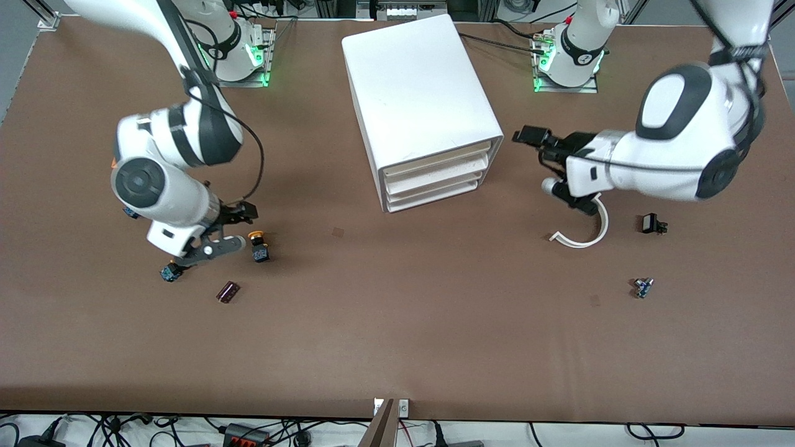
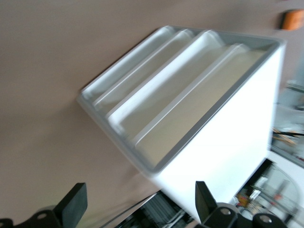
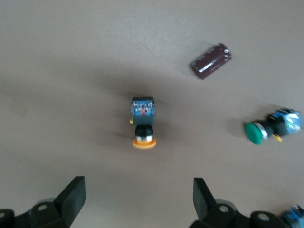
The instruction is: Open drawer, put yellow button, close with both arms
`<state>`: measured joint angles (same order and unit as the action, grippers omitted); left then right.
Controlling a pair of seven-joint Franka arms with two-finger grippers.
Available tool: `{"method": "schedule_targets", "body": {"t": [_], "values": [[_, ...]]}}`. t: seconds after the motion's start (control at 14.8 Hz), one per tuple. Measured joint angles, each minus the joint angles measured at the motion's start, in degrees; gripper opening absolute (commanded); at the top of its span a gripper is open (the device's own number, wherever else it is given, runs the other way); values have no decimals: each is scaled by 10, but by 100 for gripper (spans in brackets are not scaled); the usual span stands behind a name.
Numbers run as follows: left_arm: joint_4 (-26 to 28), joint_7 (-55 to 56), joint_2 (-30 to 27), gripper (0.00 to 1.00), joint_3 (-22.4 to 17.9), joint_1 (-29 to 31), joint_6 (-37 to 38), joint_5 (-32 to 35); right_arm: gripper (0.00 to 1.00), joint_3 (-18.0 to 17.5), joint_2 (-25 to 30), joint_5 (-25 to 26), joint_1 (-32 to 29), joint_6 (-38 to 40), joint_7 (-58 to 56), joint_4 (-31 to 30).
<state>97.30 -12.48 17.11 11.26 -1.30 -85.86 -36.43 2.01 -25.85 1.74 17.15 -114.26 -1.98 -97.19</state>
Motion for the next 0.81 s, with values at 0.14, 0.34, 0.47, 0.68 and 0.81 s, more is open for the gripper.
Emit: {"method": "schedule_targets", "body": {"t": [0.14, 0.34, 0.47, 0.68, 0.81], "values": [[1, -70, 41, 100, 0, 0, -26, -51, 100, 0, -33, -17, 1, -16, 0, 3], [23, -152, 79, 100, 0, 1, -63, -123, 100, 0, -70, -25, 1, -36, 0, 6], [59, -199, 83, 97, 0, 0, -81, -171, 100, 0, -89, -26, 1, -56, 0, 8], [95, -234, 83, 79, 1, 0, -87, -198, 100, 0, -117, -27, 1, -66, 0, 23], [102, -245, 83, 75, 5, 0, -83, -199, 100, 1, -132, -27, 1, -72, 0, 32]]}}
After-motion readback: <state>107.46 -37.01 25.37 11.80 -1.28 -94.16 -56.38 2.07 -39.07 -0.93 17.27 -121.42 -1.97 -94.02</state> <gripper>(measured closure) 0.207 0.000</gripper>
